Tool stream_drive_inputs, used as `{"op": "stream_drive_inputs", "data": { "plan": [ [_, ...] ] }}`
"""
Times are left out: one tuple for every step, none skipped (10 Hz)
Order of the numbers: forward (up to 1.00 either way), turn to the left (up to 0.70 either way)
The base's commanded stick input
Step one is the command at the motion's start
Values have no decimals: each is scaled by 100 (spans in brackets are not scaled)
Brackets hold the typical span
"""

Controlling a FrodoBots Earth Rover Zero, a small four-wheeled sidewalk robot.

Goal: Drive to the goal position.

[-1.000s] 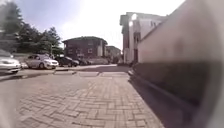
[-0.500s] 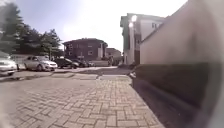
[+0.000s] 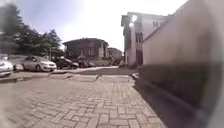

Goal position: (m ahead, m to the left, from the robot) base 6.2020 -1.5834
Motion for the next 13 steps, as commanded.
{"op": "stream_drive_inputs", "data": {
  "plan": [
    [70, 0],
    [70, 0],
    [70, 0],
    [70, 0],
    [70, 0],
    [70, 0],
    [70, 0],
    [70, 0],
    [70, 0],
    [70, 0],
    [70, 0],
    [70, 0],
    [70, 0]
  ]
}}
